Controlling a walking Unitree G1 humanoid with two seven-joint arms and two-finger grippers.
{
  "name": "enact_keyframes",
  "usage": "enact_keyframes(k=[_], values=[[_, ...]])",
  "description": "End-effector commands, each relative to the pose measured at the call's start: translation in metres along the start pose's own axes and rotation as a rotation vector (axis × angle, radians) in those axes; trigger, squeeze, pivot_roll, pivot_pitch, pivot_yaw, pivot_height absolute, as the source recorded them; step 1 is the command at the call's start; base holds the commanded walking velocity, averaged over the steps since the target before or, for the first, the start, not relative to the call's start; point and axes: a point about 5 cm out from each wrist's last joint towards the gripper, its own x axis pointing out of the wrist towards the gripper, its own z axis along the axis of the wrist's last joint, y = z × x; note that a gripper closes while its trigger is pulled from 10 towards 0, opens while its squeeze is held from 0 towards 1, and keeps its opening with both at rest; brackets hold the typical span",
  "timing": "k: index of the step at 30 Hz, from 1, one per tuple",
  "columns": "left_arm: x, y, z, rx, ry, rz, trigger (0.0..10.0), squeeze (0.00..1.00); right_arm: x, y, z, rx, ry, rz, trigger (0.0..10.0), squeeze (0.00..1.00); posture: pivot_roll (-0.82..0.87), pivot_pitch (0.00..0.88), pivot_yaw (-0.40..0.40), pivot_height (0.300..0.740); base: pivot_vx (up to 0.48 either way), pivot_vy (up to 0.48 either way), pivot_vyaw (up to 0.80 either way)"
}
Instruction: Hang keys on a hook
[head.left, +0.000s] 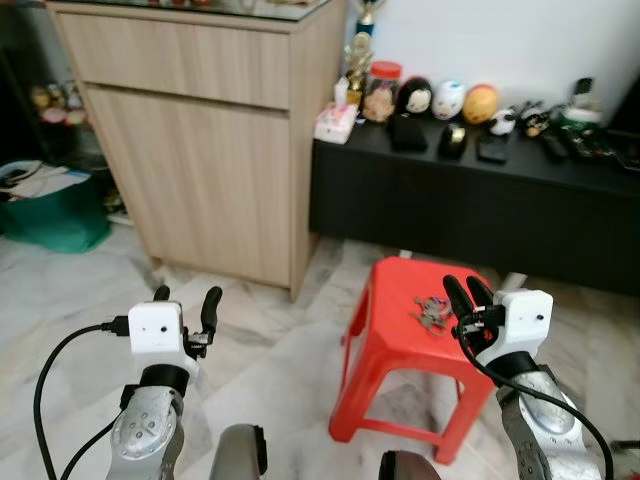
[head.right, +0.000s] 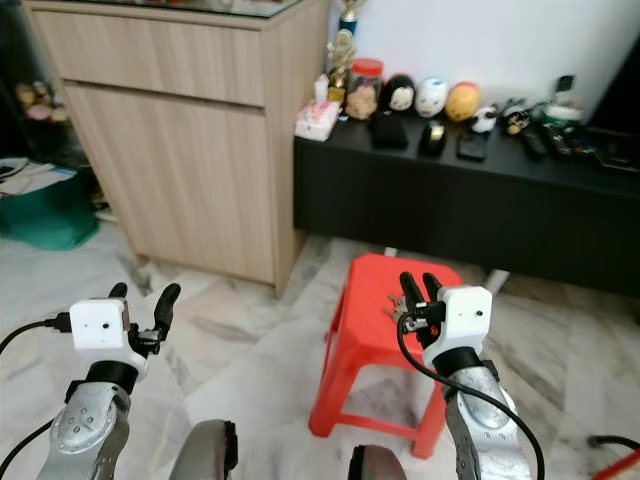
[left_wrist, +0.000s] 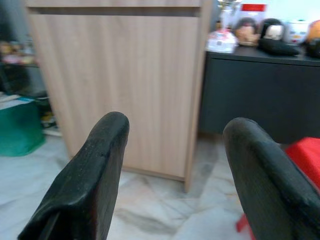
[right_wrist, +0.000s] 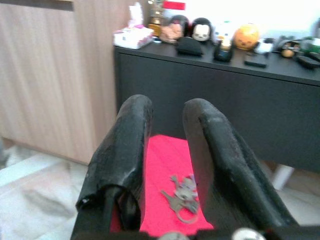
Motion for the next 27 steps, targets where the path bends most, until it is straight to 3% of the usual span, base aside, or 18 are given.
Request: enact_keyframes(k=[1,12,16,27], values=[[0.003,-0.005,0.005,-0.017,-0.012,-0.024,10.0,0.00,0.000,-0.007,0.001,-0.014,0.002,-0.029,10.0,0.00,0.00,0.000,-0.088,0.605,0.000,0.000,0.00],[0.003,-0.003,0.005,-0.008,-0.011,-0.016,10.0,0.00,-0.005,-0.022,-0.011,-0.029,0.068,-0.144,10.0,0.00,0.00,0.000,-0.087,0.605,0.254,0.000,0.00],[0.003,-0.004,0.004,-0.008,-0.011,-0.021,10.0,0.00,-0.003,-0.021,-0.006,-0.034,0.029,-0.132,10.0,0.00,0.00,0.000,-0.087,0.605,0.347,0.000,-0.62],[0.003,-0.003,0.004,-0.005,-0.009,-0.022,10.0,0.00,-0.003,-0.017,-0.009,-0.039,0.047,-0.106,10.0,0.00,0.00,0.000,-0.086,0.605,0.351,0.000,0.00]])
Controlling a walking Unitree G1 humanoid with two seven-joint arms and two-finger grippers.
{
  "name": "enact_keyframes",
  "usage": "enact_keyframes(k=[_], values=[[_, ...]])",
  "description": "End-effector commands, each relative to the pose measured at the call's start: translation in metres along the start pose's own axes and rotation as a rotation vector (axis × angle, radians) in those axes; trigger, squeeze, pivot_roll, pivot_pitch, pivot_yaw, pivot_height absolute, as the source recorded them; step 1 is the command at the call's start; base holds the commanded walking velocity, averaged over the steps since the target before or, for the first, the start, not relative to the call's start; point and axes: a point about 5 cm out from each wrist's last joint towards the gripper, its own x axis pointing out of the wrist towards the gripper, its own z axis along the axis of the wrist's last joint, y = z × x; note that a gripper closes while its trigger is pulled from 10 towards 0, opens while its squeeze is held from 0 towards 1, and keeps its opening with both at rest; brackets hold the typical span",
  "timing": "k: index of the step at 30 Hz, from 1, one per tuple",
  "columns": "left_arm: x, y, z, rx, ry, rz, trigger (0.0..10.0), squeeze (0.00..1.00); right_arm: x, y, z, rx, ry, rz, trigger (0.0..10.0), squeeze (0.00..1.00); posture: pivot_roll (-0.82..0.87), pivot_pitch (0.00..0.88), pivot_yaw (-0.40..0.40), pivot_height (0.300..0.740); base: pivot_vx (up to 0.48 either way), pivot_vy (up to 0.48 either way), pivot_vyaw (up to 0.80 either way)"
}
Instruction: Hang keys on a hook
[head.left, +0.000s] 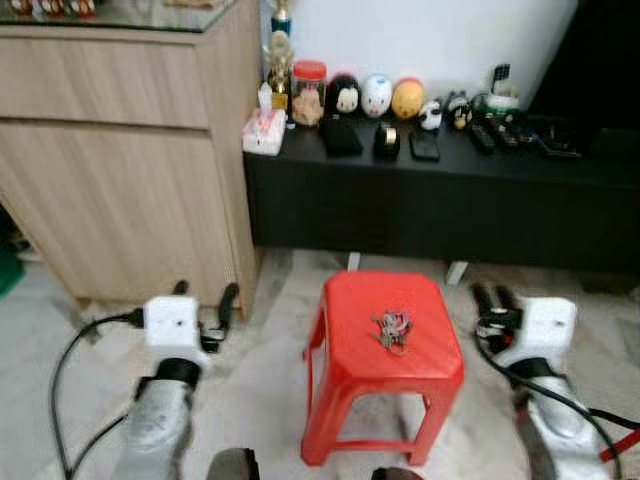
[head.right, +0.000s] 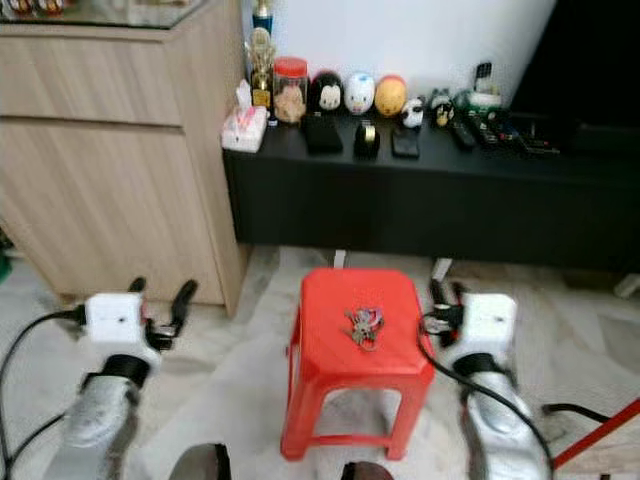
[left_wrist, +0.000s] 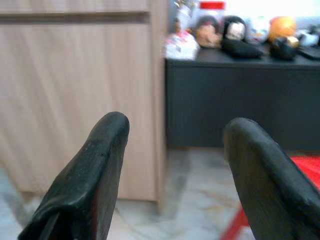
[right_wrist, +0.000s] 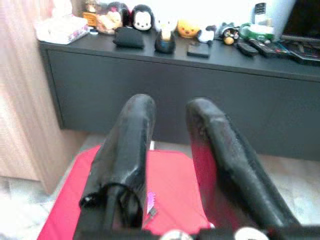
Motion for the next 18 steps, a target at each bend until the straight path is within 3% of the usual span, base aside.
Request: enact_keyframes(k=[1,13,18], values=[[0.0005,-0.0103,0.0022,-0.025,-0.011,-0.031,10.0,0.00,-0.0037,-0.0136,-0.0001,-0.026,0.012,-0.035,10.0,0.00,0.00,0.000,-0.086,0.605,0.352,0.000,0.00],[0.0015,-0.0108,0.0020,-0.025,-0.011,-0.035,10.0,0.00,-0.0031,-0.0122,-0.0014,-0.034,0.017,-0.029,10.0,0.00,0.00,0.000,-0.084,0.605,0.352,0.000,0.00],[0.0022,-0.0111,0.0014,-0.024,-0.009,-0.038,10.0,0.00,-0.0033,-0.0141,-0.0097,-0.068,0.083,-0.033,10.0,0.00,0.00,0.000,-0.083,0.605,0.350,0.000,0.00]])
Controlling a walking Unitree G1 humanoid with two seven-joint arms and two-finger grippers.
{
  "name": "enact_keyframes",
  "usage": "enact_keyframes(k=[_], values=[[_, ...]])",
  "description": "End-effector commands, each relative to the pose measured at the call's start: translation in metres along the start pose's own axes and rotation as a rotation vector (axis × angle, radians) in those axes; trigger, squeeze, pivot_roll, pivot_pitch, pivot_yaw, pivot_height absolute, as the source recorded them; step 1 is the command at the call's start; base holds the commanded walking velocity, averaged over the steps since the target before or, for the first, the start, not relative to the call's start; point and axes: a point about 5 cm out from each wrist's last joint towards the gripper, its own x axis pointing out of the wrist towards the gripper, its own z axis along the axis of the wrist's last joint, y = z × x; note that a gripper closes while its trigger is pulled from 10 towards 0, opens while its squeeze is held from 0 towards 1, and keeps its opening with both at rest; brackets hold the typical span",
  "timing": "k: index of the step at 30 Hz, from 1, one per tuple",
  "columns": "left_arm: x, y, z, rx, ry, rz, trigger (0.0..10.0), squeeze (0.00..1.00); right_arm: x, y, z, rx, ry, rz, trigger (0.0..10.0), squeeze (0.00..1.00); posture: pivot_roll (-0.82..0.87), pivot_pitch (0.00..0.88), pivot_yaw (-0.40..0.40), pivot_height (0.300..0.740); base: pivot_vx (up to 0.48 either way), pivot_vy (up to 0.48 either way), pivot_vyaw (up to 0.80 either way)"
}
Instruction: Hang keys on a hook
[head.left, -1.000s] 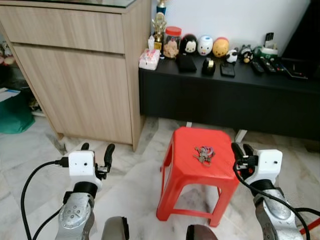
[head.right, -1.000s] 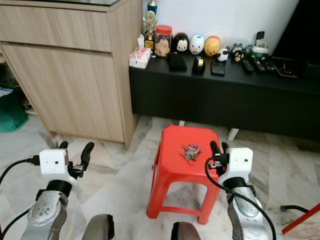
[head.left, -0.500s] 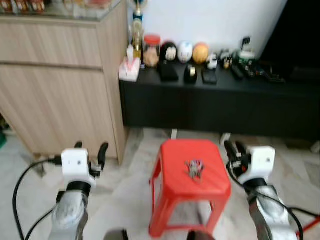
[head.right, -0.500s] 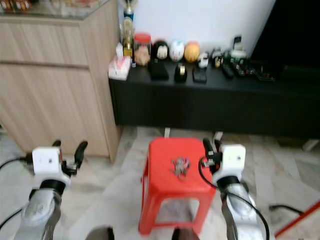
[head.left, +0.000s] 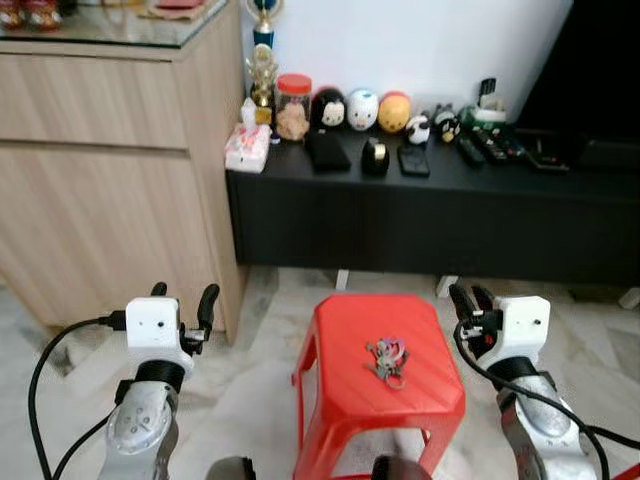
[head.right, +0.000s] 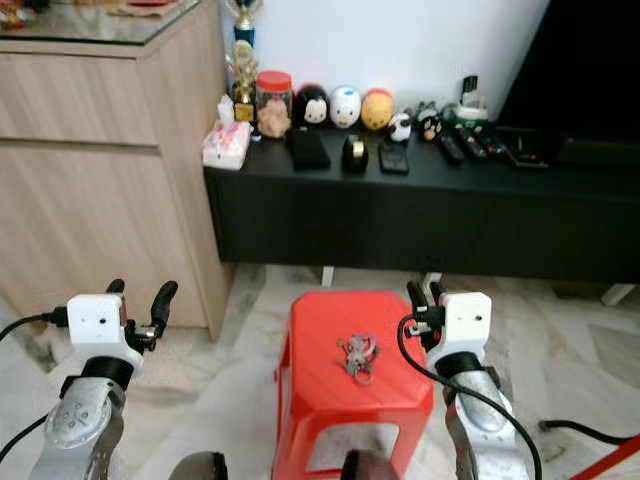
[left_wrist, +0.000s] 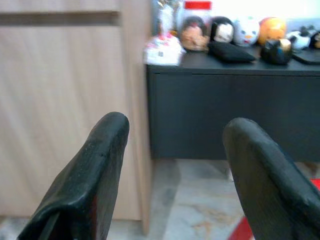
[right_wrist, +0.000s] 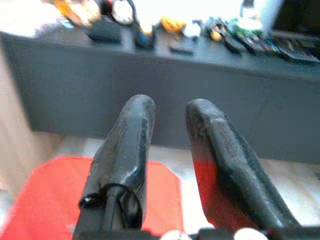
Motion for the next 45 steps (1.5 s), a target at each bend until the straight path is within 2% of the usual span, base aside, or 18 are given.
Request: enact_keyframes(k=[1,7,9,14,15,17,21,23,26,28,32,34,35,37,41,43,45], values=[[0.001,-0.002,0.003,0.001,-0.011,-0.017,10.0,0.00,-0.001,-0.003,-0.007,-0.010,0.049,-0.013,10.0,0.00,0.00,0.000,-0.083,0.605,0.341,0.000,0.00],[0.002,-0.002,0.003,0.002,-0.009,-0.020,10.0,0.00,0.000,-0.005,-0.016,-0.070,0.121,0.001,10.0,0.00,0.00,0.000,-0.083,0.605,0.157,0.000,0.00],[0.001,-0.003,0.001,0.002,-0.004,-0.021,10.0,0.00,0.000,-0.006,-0.027,-0.121,0.199,0.024,10.0,0.00,-0.01,0.000,-0.083,0.605,0.000,0.000,0.00],[0.002,-0.004,0.001,0.000,-0.002,-0.027,10.0,0.00,0.001,-0.006,-0.039,-0.195,0.297,0.065,10.0,0.00,-0.01,0.000,-0.084,0.605,0.000,0.000,0.00],[0.002,-0.005,0.001,-0.003,0.001,-0.032,10.0,0.00,-0.001,-0.005,-0.054,-0.365,0.398,0.149,10.0,0.00,-0.01,0.000,-0.081,0.605,0.000,0.000,0.00],[0.002,-0.006,0.001,-0.004,0.003,-0.037,10.0,0.00,-0.003,-0.005,-0.064,-0.505,0.453,0.228,10.0,0.00,-0.01,0.000,-0.080,0.605,0.000,0.000,0.00],[0.003,-0.007,0.001,-0.007,0.004,-0.041,10.0,0.00,0.004,-0.002,-0.066,-0.469,0.449,0.267,10.0,0.00,-0.01,0.000,-0.081,0.605,0.000,0.000,0.00],[0.002,-0.007,0.001,-0.008,0.006,-0.044,10.0,0.00,0.010,0.004,-0.069,-0.582,0.460,0.380,10.0,0.00,-0.01,0.000,-0.081,0.605,0.000,0.000,0.00],[0.002,-0.008,0.000,-0.010,0.008,-0.047,10.0,0.00,0.011,0.007,-0.074,-0.696,0.480,0.454,10.0,0.00,-0.01,0.000,-0.083,0.605,0.000,0.000,0.00],[0.002,-0.010,0.001,-0.016,0.009,-0.056,10.0,0.00,0.018,0.012,-0.077,-0.720,0.490,0.495,10.0,0.00,0.00,0.000,-0.087,0.605,0.000,0.000,0.00],[0.000,-0.011,0.001,-0.018,0.011,-0.057,10.0,0.00,0.028,0.018,-0.072,-0.658,0.479,0.496,10.0,0.00,0.00,0.000,-0.092,0.605,0.000,0.000,0.00],[-0.001,-0.010,0.000,-0.018,0.014,-0.055,10.0,0.00,0.032,0.022,-0.070,-0.594,0.473,0.496,10.0,0.00,0.00,0.002,-0.095,0.605,0.000,0.000,0.00],[-0.002,-0.010,0.000,-0.018,0.017,-0.054,10.0,0.00,0.034,0.026,-0.070,-0.526,0.467,0.488,10.0,0.00,0.01,0.004,-0.097,0.605,0.000,0.000,0.00],[-0.002,-0.011,0.000,-0.018,0.018,-0.054,10.0,0.00,0.035,0.027,-0.069,-0.498,0.464,0.484,10.0,0.00,0.01,0.005,-0.098,0.605,0.000,0.000,0.00],[-0.004,-0.012,0.000,-0.020,0.019,-0.051,10.0,0.00,0.036,0.038,-0.075,-0.182,0.505,0.435,10.0,0.00,0.01,0.008,-0.106,0.605,0.000,0.000,0.00],[-0.004,-0.012,0.000,-0.021,0.019,-0.049,10.0,0.00,0.035,0.042,-0.079,-0.087,0.521,0.427,10.0,0.00,0.02,0.011,-0.109,0.605,0.000,0.000,0.00],[-0.004,-0.012,0.000,-0.021,0.020,-0.049,10.0,0.00,0.034,0.044,-0.082,-0.075,0.534,0.430,10.0,0.00,0.02,0.011,-0.109,0.605,0.000,0.000,0.00]])
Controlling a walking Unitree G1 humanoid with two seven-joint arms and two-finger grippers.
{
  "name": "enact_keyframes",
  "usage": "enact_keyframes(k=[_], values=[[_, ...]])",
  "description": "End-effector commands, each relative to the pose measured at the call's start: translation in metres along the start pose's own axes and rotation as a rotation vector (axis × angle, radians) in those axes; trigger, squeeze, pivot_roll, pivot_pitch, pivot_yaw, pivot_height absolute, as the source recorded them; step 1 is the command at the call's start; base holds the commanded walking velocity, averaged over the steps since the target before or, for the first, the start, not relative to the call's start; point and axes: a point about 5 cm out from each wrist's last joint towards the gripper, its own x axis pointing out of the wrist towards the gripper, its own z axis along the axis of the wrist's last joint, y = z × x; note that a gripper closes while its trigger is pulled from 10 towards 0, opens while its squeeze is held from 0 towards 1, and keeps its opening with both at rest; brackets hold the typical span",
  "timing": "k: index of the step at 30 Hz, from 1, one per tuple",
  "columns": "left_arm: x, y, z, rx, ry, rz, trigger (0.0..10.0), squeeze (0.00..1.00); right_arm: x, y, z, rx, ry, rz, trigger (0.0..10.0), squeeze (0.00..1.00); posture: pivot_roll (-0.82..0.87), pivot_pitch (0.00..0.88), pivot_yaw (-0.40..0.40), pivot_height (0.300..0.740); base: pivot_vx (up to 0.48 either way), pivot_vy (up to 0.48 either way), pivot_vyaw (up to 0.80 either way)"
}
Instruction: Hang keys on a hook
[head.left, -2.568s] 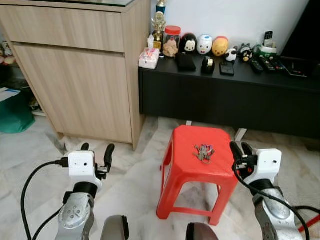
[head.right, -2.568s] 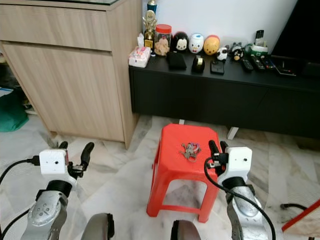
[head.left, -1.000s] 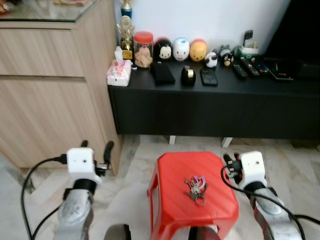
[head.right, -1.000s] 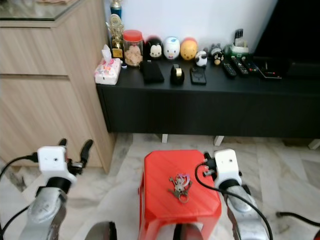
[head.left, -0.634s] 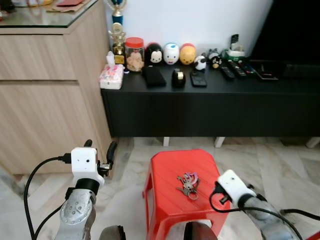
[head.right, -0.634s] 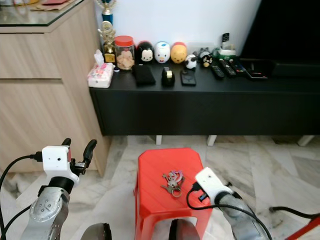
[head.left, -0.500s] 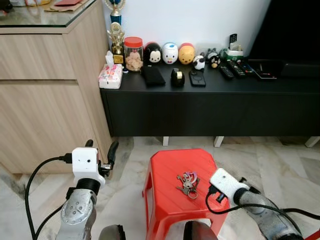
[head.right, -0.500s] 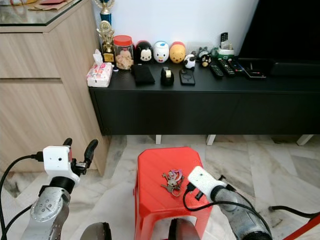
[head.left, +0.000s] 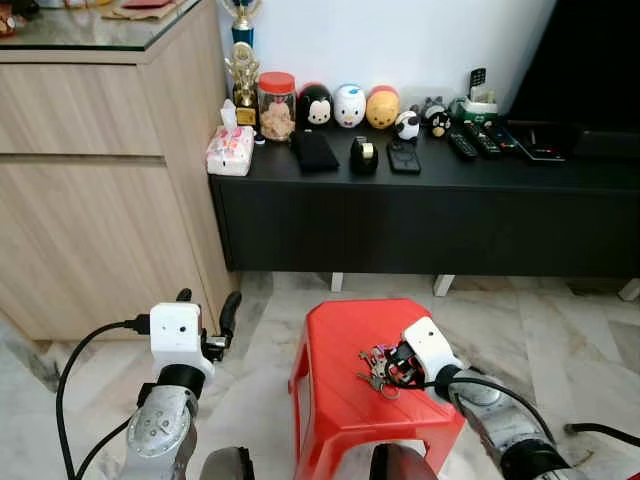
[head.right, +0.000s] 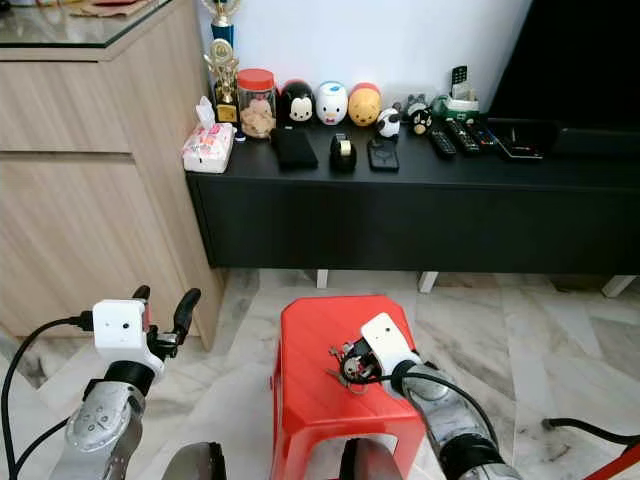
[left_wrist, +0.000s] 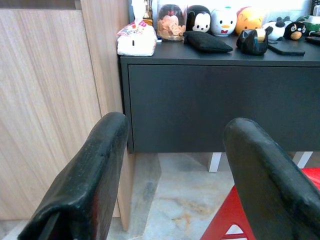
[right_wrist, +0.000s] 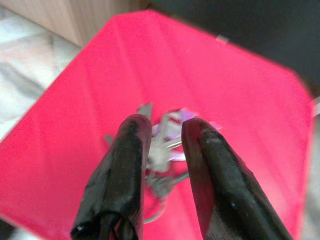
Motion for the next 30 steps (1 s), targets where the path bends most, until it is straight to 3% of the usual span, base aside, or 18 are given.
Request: enact_keyframes(k=[1,2,8,11,12,13,19,25,30], values=[[0.000,-0.001,0.004,-0.002,-0.012,-0.003,10.0,0.00,0.000,-0.003,0.000,0.036,0.003,0.003,10.0,0.96,0.01,0.011,-0.110,0.605,0.000,0.000,0.00],[-0.001,-0.001,0.004,-0.002,-0.010,-0.003,10.0,0.00,0.000,-0.001,-0.003,0.039,0.010,0.016,10.0,1.00,0.02,0.012,-0.110,0.605,0.000,0.000,0.00],[-0.002,-0.003,0.003,-0.007,-0.005,-0.002,10.0,0.00,0.002,0.002,-0.010,0.084,0.043,0.015,10.0,1.00,0.01,0.012,-0.117,0.605,0.000,0.000,0.00],[-0.003,-0.004,0.002,-0.010,-0.003,-0.002,10.0,0.00,0.003,0.004,-0.010,0.033,0.062,0.022,10.0,1.00,0.01,0.013,-0.121,0.605,0.000,0.000,0.00],[-0.003,-0.005,0.002,-0.011,-0.003,-0.001,10.0,0.00,0.003,0.004,-0.009,-0.002,0.063,0.022,10.0,0.84,0.01,0.013,-0.124,0.605,0.000,0.000,0.00],[-0.004,-0.005,0.002,-0.013,-0.002,0.000,10.0,0.00,0.004,0.002,-0.006,-0.110,0.070,0.018,10.0,0.00,0.01,0.014,-0.125,0.605,0.000,0.000,0.00],[-0.005,-0.007,0.001,-0.017,0.001,0.000,10.0,0.00,0.004,0.001,-0.001,-0.234,0.080,0.037,10.0,0.00,0.01,0.019,-0.133,0.605,0.000,0.000,0.00],[-0.008,-0.007,0.000,-0.016,0.008,0.003,10.0,0.00,0.006,0.008,-0.005,-0.280,0.144,0.129,10.0,0.00,0.02,0.032,-0.142,0.605,0.000,0.000,0.00],[-0.011,-0.006,-0.002,-0.007,0.018,0.001,10.0,0.00,0.005,0.011,-0.012,-0.223,0.193,0.178,10.0,0.00,0.02,0.037,-0.142,0.605,0.000,0.000,0.00]])
